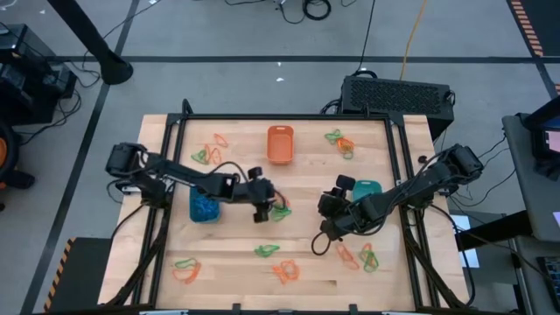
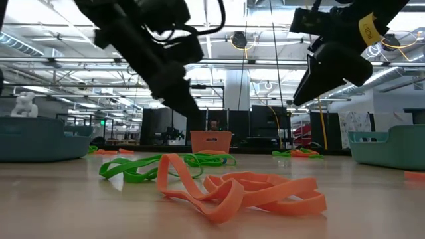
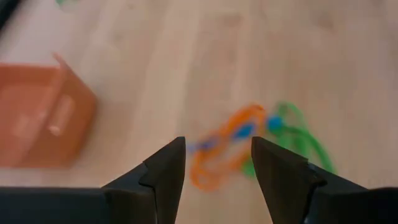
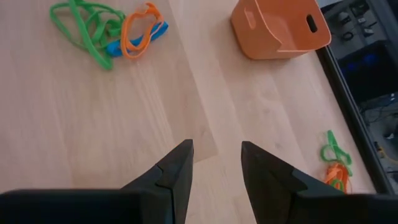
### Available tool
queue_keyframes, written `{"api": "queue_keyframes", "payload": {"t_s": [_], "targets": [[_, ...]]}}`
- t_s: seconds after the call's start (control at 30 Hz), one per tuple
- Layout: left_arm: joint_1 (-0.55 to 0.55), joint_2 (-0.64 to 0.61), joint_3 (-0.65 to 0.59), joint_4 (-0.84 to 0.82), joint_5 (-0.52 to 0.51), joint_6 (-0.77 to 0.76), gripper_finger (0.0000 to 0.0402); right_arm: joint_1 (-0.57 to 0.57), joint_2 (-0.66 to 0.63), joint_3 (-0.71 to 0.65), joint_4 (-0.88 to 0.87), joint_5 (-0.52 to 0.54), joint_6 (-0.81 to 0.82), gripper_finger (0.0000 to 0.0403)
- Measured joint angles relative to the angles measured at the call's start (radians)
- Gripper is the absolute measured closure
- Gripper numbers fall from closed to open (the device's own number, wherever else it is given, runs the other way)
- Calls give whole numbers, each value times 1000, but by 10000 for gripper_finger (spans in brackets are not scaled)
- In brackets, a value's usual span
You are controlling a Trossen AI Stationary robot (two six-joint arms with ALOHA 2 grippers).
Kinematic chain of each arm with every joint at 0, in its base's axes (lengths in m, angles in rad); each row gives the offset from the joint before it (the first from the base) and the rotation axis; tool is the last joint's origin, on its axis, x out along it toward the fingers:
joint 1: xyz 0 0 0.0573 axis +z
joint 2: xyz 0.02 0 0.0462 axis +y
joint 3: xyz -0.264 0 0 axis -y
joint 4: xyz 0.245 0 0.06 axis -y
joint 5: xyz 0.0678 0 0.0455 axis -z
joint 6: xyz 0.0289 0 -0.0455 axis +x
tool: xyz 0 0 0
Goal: Sort rubber bands into baskets
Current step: Put the blue rubber band into the blue bin
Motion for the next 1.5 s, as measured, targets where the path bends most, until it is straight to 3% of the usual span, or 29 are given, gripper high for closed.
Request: {"api": "queue_keyframes", "payload": {"t_s": [0.43, 0.77, 1.17, 1.5], "targets": [[135, 54, 14, 52, 28, 65, 211, -53, 0, 0, 9, 8, -111, 275], [137, 152, 16, 92, 50, 90, 241, -53, 0, 0, 12, 2, -105, 275], [94, 149, 15, 44, 25, 82, 242, -53, 0, 0, 29, 3, -106, 275], [63, 209, 14, 110, 17, 80, 243, -53, 0, 0, 69, 3, -142, 275]]}}
